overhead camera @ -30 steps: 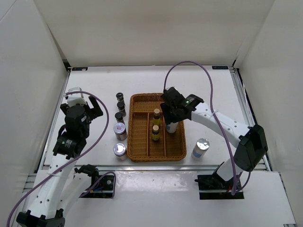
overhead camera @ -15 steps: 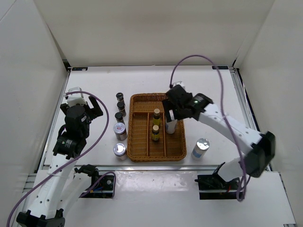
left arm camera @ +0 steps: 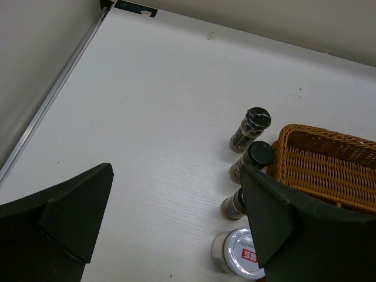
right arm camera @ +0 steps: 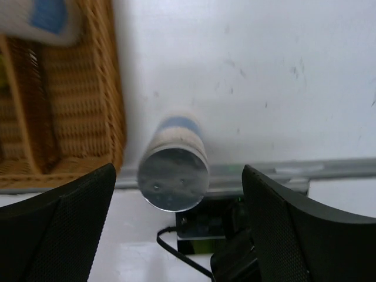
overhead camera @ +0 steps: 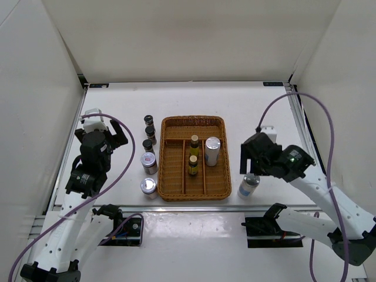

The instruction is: Organize the condiment bottles

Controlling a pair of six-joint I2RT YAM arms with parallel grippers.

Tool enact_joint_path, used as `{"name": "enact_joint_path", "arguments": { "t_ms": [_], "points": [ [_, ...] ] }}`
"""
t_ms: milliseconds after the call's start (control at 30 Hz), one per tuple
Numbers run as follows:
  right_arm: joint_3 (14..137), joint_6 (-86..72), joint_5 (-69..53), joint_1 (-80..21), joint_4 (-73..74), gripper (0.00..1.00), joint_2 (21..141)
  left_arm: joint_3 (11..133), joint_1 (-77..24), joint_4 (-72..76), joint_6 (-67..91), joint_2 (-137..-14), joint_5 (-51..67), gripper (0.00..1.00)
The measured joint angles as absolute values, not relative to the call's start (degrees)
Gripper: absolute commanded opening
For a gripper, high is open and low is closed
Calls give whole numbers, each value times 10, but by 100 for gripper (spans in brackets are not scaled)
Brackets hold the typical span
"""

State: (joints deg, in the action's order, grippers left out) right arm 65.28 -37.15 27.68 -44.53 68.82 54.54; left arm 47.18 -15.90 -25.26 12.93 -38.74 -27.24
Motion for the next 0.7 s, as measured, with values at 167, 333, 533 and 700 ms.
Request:
{"name": "enact_joint_path", "arguments": {
  "t_ms": [167, 333, 533, 700],
  "points": [
    [574, -434, 234, -445, 710, 90, 525, 472, -159, -252, 129, -384, -271, 100],
    [526, -469, 203, -445, 691, 85, 519, 472, -159, -252, 129, -384, -271, 100],
    [503, -483, 187, -445, 671, 58, 533, 472, -159, -252, 129, -384, -271, 100],
    [528, -492, 207, -445, 695, 39, 528, 472, -159, -252, 129, -384, -271, 100]
  ]
}}
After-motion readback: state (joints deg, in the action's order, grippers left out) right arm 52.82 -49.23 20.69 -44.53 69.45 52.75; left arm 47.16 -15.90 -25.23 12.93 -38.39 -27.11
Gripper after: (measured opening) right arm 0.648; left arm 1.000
